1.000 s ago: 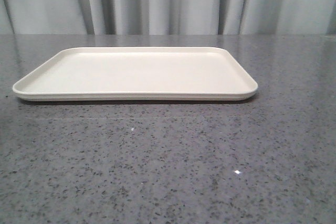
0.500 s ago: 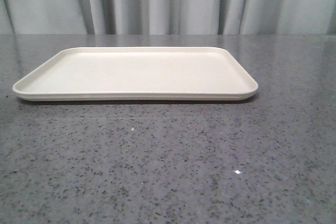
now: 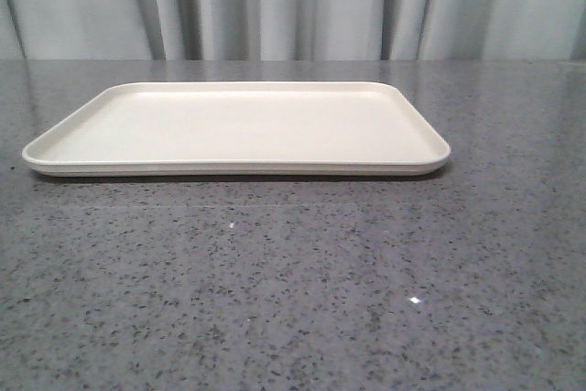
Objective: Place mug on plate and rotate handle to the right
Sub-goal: 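Lower the left gripper onto the mug rim and close on it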
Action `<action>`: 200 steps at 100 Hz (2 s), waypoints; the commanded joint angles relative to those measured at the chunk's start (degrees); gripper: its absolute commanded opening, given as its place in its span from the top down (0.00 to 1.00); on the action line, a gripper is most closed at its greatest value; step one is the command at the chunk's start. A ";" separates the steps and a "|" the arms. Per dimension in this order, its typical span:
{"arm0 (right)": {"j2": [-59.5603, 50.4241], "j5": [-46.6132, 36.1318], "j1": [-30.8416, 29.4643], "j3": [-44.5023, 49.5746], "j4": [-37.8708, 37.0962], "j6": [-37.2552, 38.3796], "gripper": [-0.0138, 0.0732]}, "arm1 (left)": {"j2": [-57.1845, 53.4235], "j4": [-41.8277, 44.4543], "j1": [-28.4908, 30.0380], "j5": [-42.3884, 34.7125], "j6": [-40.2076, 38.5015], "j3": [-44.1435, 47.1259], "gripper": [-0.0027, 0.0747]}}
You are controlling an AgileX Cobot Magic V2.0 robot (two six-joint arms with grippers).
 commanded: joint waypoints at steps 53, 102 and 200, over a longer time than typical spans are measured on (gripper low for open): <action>0.68 -1.50 -0.35 -1.11 -0.12 -0.46 0.49 | -0.05 2.17 0.07 -0.93 -0.12 13.19 0.48; 0.68 0.23 -0.35 -1.11 -0.12 -0.41 0.49 | 5.70 0.66 0.07 -2.55 -0.12 16.52 0.48; 0.68 1.46 -0.35 -1.11 -0.12 -0.41 0.49 | 11.13 -0.35 0.07 -4.33 0.79 16.56 0.98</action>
